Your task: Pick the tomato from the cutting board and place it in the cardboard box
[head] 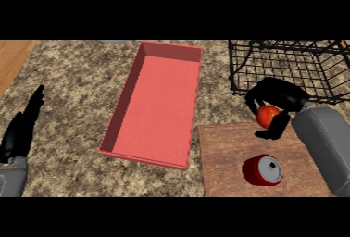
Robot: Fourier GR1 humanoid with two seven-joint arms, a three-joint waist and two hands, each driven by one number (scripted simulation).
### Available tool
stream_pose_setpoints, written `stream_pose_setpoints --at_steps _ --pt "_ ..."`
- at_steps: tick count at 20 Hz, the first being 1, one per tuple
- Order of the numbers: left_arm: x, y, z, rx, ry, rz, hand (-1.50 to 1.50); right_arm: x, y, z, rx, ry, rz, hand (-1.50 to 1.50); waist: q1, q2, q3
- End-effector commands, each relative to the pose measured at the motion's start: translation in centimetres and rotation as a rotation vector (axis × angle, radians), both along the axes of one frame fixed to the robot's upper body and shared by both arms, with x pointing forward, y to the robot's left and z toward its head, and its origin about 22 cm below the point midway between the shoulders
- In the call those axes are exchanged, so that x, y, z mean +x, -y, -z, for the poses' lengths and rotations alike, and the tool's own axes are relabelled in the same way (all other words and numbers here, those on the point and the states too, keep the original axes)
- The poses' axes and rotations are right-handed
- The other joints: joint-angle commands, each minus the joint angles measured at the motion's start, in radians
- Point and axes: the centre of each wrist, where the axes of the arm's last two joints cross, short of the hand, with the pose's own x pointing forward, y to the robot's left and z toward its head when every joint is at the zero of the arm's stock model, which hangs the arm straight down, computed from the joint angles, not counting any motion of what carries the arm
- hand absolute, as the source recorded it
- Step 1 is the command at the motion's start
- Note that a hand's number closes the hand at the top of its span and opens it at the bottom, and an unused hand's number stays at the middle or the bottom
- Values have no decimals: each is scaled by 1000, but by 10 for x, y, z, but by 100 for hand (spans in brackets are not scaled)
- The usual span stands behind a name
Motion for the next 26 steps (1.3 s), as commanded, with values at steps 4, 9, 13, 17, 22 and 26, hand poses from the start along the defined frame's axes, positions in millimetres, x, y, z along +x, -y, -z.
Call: stream_pose_setpoints --at_steps 4,9,13,17,22,26 --pt "-6 11 6 -2 -6 -11 0 42 15 -69 117 318 117 150 -3 0 -2" --pt "1 1 5 9 -4 -27 0 53 4 -98 306 450 -9 150 -14 1 -3" --pt "-8 3 8 0 -15 -30 0 58 -34 -98 379 411 -81 150 -18 -8 -3" --pt "-5 -4 1 -7 -25 -33 0 65 -64 -122 414 323 -131 150 -19 -12 -4" --pt "10 4 -1 12 -14 -18 0 71 -115 -133 498 202 -138 150 -23 -9 -5" --pt "-3 -1 6 7 -27 -15 0 68 -150 -129 544 149 -98 150 -9 -15 -5"
